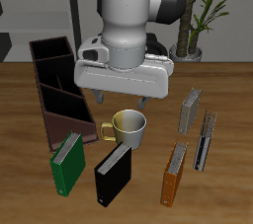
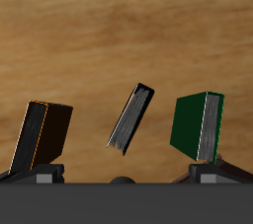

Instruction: Place the black book into the right desk caddy's back compartment

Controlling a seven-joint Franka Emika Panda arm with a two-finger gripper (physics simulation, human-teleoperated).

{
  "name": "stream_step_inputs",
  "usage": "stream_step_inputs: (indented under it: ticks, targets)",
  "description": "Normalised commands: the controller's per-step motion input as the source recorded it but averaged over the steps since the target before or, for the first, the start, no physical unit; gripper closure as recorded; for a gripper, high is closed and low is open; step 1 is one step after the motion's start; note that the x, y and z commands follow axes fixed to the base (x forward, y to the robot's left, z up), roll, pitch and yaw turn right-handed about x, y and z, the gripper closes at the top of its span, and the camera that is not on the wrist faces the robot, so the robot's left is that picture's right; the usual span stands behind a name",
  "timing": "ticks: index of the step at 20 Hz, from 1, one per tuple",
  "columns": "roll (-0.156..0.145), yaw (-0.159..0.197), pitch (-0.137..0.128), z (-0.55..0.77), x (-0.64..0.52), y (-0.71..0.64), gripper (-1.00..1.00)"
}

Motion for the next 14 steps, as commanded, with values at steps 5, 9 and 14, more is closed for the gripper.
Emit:
stream_step_inputs:
  ticks: [5,9,14]
  targets:
    - [0.001,-0.011,-0.005,-0.17,0.11,0.03,-1.00]
    - [-0.001,-0.039,-0.013,-0.22,0.18,-0.02,-1.00]
    - [0.005,-0.014,0.019,-0.23,0.10,0.06,-1.00]
